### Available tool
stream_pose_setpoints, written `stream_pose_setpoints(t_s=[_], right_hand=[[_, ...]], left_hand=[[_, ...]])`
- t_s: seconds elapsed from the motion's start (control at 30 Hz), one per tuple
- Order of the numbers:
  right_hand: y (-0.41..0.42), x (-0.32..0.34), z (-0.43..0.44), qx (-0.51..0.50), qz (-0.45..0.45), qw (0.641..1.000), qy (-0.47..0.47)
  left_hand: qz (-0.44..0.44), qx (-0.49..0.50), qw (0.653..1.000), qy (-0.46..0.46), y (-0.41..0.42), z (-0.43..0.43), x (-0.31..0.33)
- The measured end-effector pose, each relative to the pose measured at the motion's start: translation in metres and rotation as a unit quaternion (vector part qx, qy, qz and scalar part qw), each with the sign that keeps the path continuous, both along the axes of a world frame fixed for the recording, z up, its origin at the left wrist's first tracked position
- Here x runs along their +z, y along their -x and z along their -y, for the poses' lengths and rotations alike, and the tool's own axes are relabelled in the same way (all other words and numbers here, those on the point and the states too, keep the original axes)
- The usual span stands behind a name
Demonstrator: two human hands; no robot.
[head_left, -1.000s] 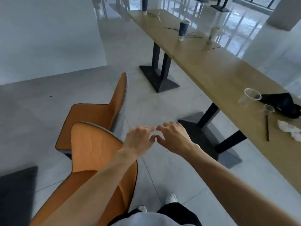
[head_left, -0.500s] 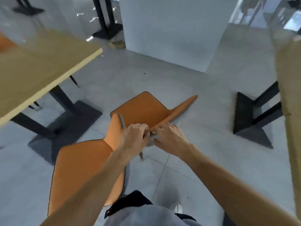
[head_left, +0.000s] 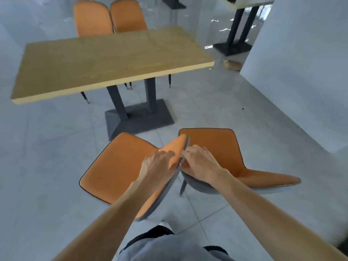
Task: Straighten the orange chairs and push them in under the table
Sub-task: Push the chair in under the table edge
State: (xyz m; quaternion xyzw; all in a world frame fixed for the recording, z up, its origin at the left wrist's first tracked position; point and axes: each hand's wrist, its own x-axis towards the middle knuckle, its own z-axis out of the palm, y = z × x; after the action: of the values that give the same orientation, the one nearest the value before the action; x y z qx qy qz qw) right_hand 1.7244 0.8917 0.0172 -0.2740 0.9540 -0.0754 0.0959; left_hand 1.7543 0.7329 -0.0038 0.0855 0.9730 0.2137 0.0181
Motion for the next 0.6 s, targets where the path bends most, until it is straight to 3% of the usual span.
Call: stream_pose_setpoints(t_s=[0.17,0.37,0.6], right_hand=[[0.023,-0.01,0.01,0.109,0.046,0.993,-0.031],[0.049,-0.022,0.025,0.252,0.108,0.959,-0.069],[0.074,-0.04,0.017,0.361,0.125,0.919,-0.098]], left_hand=[[0.019,0.063,0.998,-0.014,-0.012,0.017,-0.013],[0.051,0.139,0.989,-0.021,-0.033,0.014,-0.024],[0.158,0.198,0.967,-0.012,-0.053,-0.016,-0.048]])
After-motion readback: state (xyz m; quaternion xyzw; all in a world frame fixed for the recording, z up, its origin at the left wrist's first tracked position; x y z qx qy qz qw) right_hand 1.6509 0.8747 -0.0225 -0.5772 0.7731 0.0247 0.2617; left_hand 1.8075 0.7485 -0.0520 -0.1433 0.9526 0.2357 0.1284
